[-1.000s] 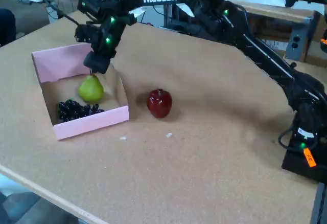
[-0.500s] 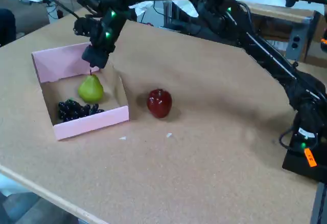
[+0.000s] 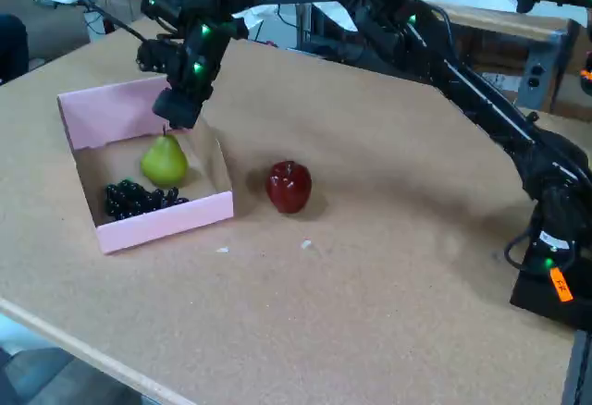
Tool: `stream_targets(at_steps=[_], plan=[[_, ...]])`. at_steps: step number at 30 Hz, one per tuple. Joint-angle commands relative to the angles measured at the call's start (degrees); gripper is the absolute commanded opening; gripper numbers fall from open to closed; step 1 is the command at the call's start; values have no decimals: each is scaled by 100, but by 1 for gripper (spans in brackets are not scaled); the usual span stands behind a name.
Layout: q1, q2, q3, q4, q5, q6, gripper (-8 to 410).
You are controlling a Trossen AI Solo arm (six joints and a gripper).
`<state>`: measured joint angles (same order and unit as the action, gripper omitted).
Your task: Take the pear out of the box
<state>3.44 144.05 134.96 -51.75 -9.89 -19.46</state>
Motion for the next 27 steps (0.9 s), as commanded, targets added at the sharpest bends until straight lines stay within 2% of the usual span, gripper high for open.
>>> stream_targets(at_steps=[1, 7, 15, 20, 27], plan=[[7, 2, 9, -83, 144, -39, 0], [7, 2, 9, -208, 339, -66, 0], [13, -2, 9, -245, 332, -160, 12], [13, -7, 9, -343, 280, -155, 58], [13, -7, 9, -282, 181, -509, 156]])
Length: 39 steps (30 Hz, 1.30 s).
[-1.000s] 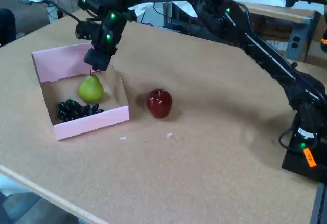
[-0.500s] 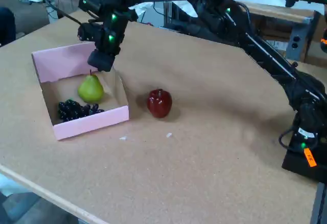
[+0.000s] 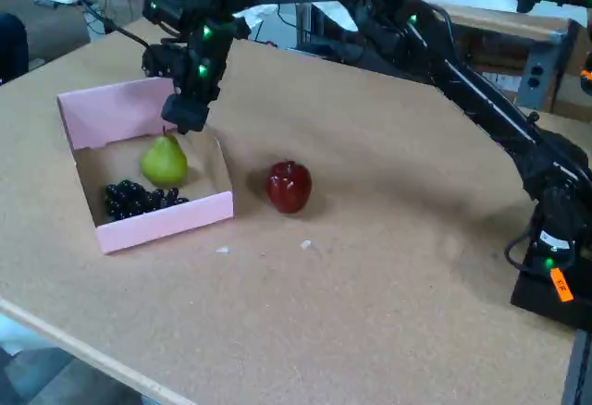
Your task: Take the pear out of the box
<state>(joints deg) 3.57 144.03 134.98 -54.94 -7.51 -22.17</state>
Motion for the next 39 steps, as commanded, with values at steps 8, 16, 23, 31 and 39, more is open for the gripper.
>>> stream_targets(at_steps=[8, 16, 23, 31, 39], plan=[[4, -4, 7, 275, -52, -573, 222], [11, -4, 7, 669, -131, -1115, 223], [11, -4, 4, 730, -271, -1143, 223], [-13, -4, 0, 748, -363, -1246, 223], [-17, 133, -39, 944, -468, -1224, 223]])
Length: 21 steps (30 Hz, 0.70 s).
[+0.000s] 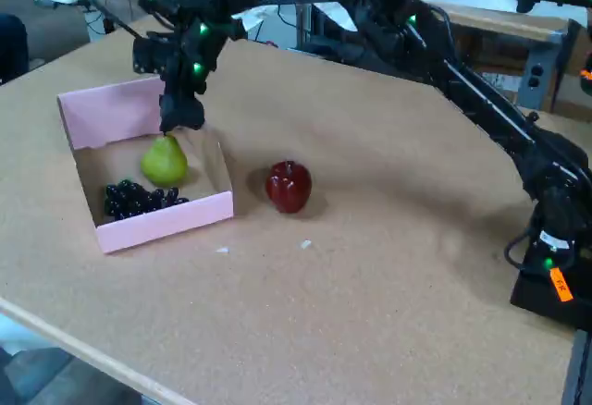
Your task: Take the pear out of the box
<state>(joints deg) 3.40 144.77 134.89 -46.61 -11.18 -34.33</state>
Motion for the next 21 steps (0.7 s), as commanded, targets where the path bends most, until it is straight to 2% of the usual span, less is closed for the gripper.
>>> stream_targets(at_steps=[1, 21], plan=[[0, 79, -31, 144, -101, -4, 223], [-46, 275, -33, 96, -90, 129, 223]])
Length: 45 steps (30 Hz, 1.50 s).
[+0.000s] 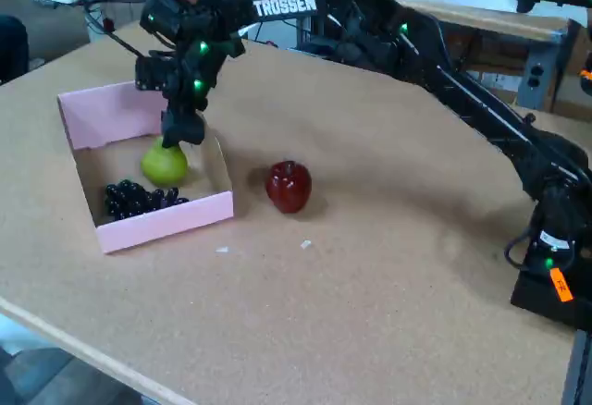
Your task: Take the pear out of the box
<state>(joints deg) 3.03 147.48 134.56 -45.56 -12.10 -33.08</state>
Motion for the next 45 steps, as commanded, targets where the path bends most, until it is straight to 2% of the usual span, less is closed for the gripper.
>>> stream_targets(at_steps=[1, 25, 45], plan=[[-9, 4, 0, -28, 4, 2, 223], [-39, 103, 0, 376, -96, -7, 223], [-44, 304, -11, 328, -289, 94, 223]])
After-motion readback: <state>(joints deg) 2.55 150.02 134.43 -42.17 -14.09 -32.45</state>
